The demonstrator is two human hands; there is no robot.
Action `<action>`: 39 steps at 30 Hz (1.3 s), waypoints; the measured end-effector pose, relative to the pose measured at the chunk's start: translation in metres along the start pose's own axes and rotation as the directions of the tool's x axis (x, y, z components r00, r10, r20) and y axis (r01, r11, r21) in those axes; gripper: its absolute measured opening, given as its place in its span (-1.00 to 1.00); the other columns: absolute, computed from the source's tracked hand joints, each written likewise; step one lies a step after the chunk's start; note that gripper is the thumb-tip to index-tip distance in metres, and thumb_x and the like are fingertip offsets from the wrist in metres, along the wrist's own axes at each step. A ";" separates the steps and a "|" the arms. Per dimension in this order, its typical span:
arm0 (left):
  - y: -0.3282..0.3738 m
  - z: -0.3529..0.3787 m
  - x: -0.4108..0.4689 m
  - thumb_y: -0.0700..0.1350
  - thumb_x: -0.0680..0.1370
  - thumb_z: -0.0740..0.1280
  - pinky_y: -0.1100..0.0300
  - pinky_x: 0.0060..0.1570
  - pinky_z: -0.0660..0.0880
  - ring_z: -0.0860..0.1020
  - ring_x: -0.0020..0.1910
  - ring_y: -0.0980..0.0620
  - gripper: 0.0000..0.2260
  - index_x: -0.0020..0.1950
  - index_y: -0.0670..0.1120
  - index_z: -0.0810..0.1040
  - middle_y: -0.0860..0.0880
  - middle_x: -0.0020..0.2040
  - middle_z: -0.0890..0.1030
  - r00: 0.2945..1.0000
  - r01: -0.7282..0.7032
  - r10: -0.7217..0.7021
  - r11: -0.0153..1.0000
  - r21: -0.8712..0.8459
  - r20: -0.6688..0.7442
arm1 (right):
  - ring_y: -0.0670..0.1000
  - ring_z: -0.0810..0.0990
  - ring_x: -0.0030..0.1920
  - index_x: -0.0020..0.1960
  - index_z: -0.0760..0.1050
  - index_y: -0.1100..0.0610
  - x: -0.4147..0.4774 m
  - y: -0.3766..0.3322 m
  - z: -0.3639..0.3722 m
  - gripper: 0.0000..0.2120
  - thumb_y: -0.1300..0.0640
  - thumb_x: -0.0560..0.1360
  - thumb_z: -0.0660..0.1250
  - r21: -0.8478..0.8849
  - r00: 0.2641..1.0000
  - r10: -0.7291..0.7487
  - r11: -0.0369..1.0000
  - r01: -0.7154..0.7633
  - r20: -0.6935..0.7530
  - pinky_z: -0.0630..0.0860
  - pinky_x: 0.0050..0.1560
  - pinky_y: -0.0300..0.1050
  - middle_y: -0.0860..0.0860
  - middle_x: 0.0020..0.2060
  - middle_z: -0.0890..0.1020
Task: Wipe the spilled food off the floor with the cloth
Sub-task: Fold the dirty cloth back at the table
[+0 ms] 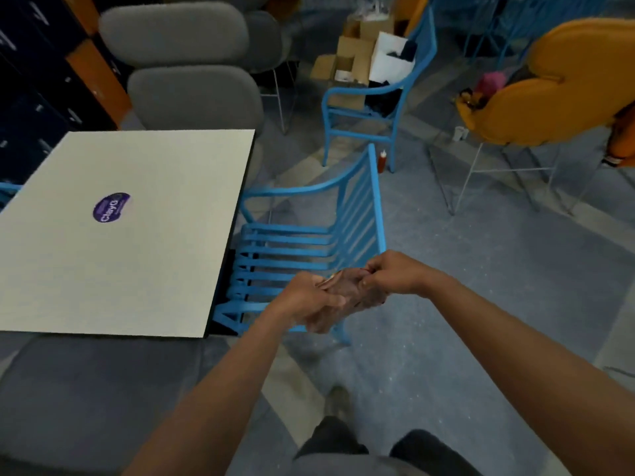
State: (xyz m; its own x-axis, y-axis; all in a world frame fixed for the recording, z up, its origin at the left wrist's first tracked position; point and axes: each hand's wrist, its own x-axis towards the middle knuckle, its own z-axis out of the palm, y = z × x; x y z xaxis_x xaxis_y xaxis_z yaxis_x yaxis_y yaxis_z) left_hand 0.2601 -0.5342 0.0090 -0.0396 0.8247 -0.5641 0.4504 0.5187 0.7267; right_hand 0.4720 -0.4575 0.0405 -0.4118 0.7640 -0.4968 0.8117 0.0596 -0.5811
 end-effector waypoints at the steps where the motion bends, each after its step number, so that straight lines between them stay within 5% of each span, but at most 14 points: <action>1: 0.007 -0.008 0.010 -0.10 0.47 0.64 0.01 0.07 0.67 0.73 -0.06 -0.02 -0.75 0.07 -0.17 0.75 -0.16 0.05 0.79 1.000 0.000 0.000 1.000 -0.017 -0.014 | 0.02 0.70 -0.10 -0.13 0.70 0.03 0.013 -0.006 -0.012 -0.87 0.01 0.39 0.44 -0.012 1.000 -0.015 1.000 0.015 -0.001 0.64 -0.02 -0.01 -0.02 -0.23 0.72; 7: 0.034 -0.046 0.065 -0.02 0.41 0.65 0.10 -0.10 0.71 0.76 -0.13 0.09 -0.80 -0.04 -0.03 0.76 0.03 -0.13 0.80 0.996 0.032 -0.041 0.994 -0.107 -0.082 | -0.07 0.66 -0.23 -0.20 0.67 0.05 0.088 -0.030 -0.069 -0.88 0.00 0.36 0.46 -0.042 0.994 -0.094 0.994 0.096 0.061 0.52 -0.29 -0.22 -0.05 -0.31 0.70; 10: 0.045 -0.058 0.091 -0.04 0.39 0.65 0.25 -0.29 0.61 0.73 -0.25 0.15 -0.87 -0.12 0.02 0.76 0.09 -0.21 0.78 0.984 0.049 -0.072 0.989 -0.143 -0.164 | 0.03 0.69 -0.22 -0.15 0.69 0.10 0.129 -0.039 -0.088 -0.86 0.04 0.39 0.47 -0.061 0.984 -0.138 0.987 0.146 0.114 0.61 -0.19 -0.06 0.09 -0.24 0.72; 13: 0.056 -0.065 0.116 -0.08 0.41 0.64 0.26 -0.24 0.62 0.72 -0.23 0.09 -0.86 -0.09 -0.07 0.76 0.08 -0.22 0.77 0.960 0.068 -0.118 0.978 -0.196 -0.253 | 0.07 0.70 -0.21 -0.21 0.68 0.08 0.172 -0.047 -0.107 -0.88 0.03 0.37 0.48 -0.117 0.956 -0.217 0.963 0.242 0.196 0.64 -0.12 -0.01 0.10 -0.26 0.72; 16: 0.066 -0.065 0.138 -0.12 0.44 0.63 0.01 0.09 0.69 0.77 0.01 -0.07 -0.79 0.05 -0.11 0.77 -0.06 -0.02 0.80 0.933 0.072 -0.170 0.952 -0.297 -0.318 | -0.05 0.67 -0.31 -0.29 0.65 -0.01 0.211 -0.052 -0.131 -0.80 -0.13 0.21 0.44 -0.168 0.922 -0.288 0.926 0.337 0.260 0.53 -0.35 -0.26 -0.04 -0.39 0.68; 18: 0.075 -0.063 0.148 -0.13 0.46 0.63 -0.11 0.20 0.65 0.75 0.11 -0.14 -0.76 0.08 -0.14 0.76 -0.13 0.04 0.79 0.906 0.064 -0.210 0.926 -0.372 -0.368 | -0.12 0.64 -0.35 -0.28 0.65 -0.12 0.236 -0.056 -0.147 -0.78 -0.20 0.15 0.40 -0.194 0.894 -0.326 0.898 0.394 0.308 0.48 -0.39 -0.29 -0.10 -0.42 0.66; 20: 0.083 -0.058 0.156 -0.11 0.45 0.64 -0.03 0.15 0.66 0.74 0.10 -0.12 -0.78 0.05 -0.14 0.76 -0.13 0.02 0.79 0.872 0.052 -0.244 0.908 -0.416 -0.425 | -0.13 0.65 -0.35 -0.25 0.64 -0.16 0.257 -0.060 -0.160 -0.84 -0.18 0.21 0.41 -0.220 0.855 -0.354 0.863 0.455 0.378 0.50 -0.33 -0.23 -0.13 -0.40 0.67; 27: 0.098 -0.054 0.156 -0.11 0.45 0.62 0.00 -0.09 0.52 0.64 -0.13 -0.04 -0.76 -0.06 -0.25 0.68 -0.11 -0.19 0.68 0.739 0.047 -0.378 0.855 -0.517 -0.557 | -0.08 0.63 -0.26 -0.21 0.62 0.03 0.310 -0.098 -0.165 -0.75 -0.13 0.26 0.39 -0.260 0.708 -0.458 0.709 0.656 0.537 0.47 -0.31 -0.19 -0.09 -0.35 0.65; 30: 0.093 -0.067 0.154 -0.15 0.49 0.61 -0.09 0.02 0.65 0.74 -0.02 -0.09 -0.87 -0.03 -0.17 0.75 -0.15 -0.06 0.77 0.663 0.036 -0.426 0.839 -0.542 -0.616 | -0.04 0.62 -0.21 -0.20 0.60 0.07 0.327 -0.123 -0.155 -0.78 -0.07 0.32 0.40 -0.264 0.648 -0.494 0.638 0.723 0.580 0.51 -0.26 -0.11 -0.03 -0.29 0.66; 34: 0.076 -0.094 0.161 -0.18 0.50 0.60 0.10 -0.13 0.61 0.71 -0.22 0.17 -0.94 -0.08 -0.04 0.78 -0.04 -0.11 0.77 0.583 0.031 -0.470 0.828 -0.560 -0.663 | 0.00 0.56 -0.27 -0.20 0.56 0.15 0.352 -0.163 -0.138 -0.80 0.01 0.38 0.42 -0.268 0.576 -0.508 0.554 0.788 0.641 0.41 -0.30 -0.12 0.01 -0.32 0.60; 39: 0.043 -0.140 0.181 -0.11 0.48 0.58 0.05 -0.11 0.60 0.70 -0.12 0.05 -0.84 -0.18 0.17 0.76 0.11 -0.20 0.75 0.521 0.089 -0.495 0.842 -0.533 -0.695 | 0.05 0.64 -0.21 -0.19 0.61 0.18 0.392 -0.214 -0.107 -0.81 0.04 0.36 0.40 -0.272 0.543 -0.498 0.517 0.812 0.677 0.48 -0.28 -0.11 0.06 -0.29 0.67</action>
State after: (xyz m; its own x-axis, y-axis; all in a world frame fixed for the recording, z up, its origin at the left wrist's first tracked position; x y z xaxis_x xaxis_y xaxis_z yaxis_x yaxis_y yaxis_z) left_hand 0.1474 -0.3308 -0.0068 -0.8637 0.3297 -0.3812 -0.0997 0.6297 0.7704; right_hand 0.1812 -0.1020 0.0394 -0.9077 -0.0497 -0.4168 0.1975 0.8257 -0.5285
